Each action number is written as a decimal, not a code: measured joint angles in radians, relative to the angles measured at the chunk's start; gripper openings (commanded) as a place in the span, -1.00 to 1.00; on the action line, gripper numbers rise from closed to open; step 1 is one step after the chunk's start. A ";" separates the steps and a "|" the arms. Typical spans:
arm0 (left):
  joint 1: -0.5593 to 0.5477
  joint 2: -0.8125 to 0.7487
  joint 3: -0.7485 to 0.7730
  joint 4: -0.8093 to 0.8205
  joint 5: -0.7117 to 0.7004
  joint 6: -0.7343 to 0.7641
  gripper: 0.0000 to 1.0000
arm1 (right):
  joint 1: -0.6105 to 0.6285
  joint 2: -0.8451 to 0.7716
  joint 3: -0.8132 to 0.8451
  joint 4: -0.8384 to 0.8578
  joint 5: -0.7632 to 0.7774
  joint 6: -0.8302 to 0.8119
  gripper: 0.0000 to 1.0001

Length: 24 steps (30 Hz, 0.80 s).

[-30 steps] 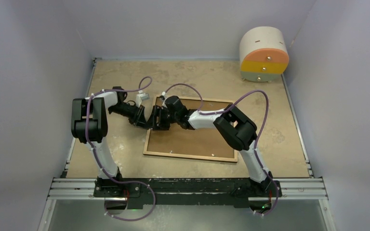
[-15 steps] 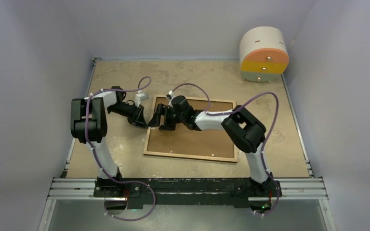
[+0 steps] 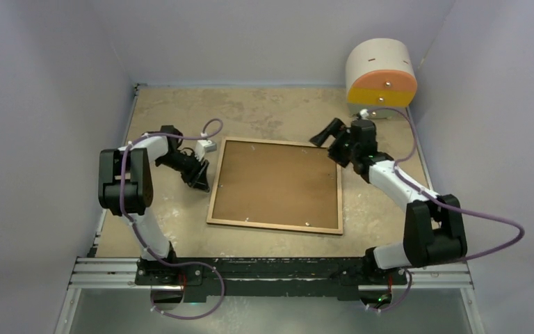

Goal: Put the photo into the frame
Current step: Install the photo frame at the center of the board, then adjust the photo frame at the center of the board.

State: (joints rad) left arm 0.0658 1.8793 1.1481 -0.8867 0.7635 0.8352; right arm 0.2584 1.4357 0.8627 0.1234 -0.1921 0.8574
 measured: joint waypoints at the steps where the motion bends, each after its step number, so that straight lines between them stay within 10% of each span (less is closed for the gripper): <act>1: -0.016 -0.017 -0.017 0.010 -0.014 0.001 -0.20 | -0.036 -0.016 -0.018 -0.024 0.029 -0.011 0.98; 14: -0.116 -0.117 -0.103 0.088 -0.135 0.023 -0.20 | -0.185 0.057 -0.135 -0.102 0.161 -0.136 0.93; 24: -0.151 -0.156 -0.133 0.077 -0.195 0.070 -0.19 | -0.044 0.380 0.183 -0.038 0.165 -0.199 0.93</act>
State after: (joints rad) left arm -0.0849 1.7229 1.0153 -0.8101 0.5686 0.9054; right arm 0.2146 1.8156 1.0462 0.0856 -0.0269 0.6586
